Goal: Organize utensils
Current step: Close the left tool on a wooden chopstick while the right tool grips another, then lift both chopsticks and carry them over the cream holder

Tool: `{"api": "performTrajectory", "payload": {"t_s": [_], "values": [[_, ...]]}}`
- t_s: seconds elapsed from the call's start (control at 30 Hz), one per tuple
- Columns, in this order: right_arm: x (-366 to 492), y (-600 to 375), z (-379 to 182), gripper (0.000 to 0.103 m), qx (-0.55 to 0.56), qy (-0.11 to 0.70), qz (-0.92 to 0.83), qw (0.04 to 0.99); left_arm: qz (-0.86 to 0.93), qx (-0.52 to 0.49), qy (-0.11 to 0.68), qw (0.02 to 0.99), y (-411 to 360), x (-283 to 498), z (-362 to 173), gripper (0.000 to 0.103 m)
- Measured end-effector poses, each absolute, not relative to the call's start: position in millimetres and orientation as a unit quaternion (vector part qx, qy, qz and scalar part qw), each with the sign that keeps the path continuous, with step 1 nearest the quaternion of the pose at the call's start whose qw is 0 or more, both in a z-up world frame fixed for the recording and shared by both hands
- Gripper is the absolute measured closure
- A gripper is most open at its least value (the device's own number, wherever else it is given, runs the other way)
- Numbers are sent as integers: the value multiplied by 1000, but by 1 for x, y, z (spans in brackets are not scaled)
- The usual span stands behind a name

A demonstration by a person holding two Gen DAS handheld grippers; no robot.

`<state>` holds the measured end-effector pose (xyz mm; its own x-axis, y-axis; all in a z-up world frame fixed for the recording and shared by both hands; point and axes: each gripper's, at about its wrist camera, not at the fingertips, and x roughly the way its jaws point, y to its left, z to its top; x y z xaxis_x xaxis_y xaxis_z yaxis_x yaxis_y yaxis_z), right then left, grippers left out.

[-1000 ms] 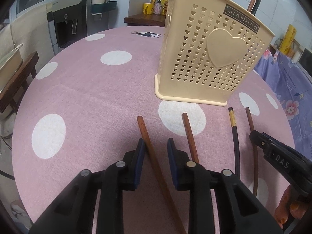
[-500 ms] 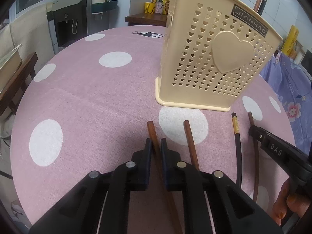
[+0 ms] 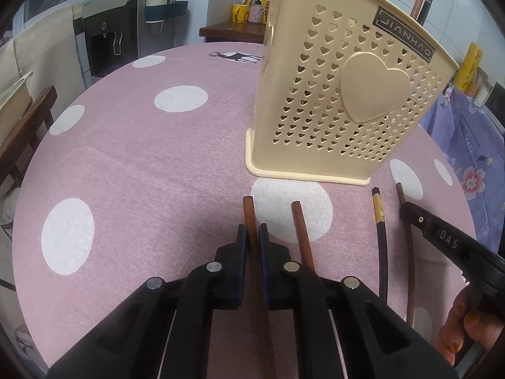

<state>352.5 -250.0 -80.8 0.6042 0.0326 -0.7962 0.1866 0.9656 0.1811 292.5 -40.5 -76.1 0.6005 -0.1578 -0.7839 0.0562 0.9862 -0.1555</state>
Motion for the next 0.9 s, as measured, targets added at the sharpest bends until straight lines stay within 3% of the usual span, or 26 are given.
{"api": "performTrajectory", "payload": {"t_s": [0.43, 0.9], "values": [[330, -259, -61, 95, 165, 401, -9, 901, -80, -85, 422, 899, -34, 282, -60, 95], [278, -268, 20, 95, 177, 298, 60, 936, -116, -106, 324, 933, -19, 251, 19, 95]]}}
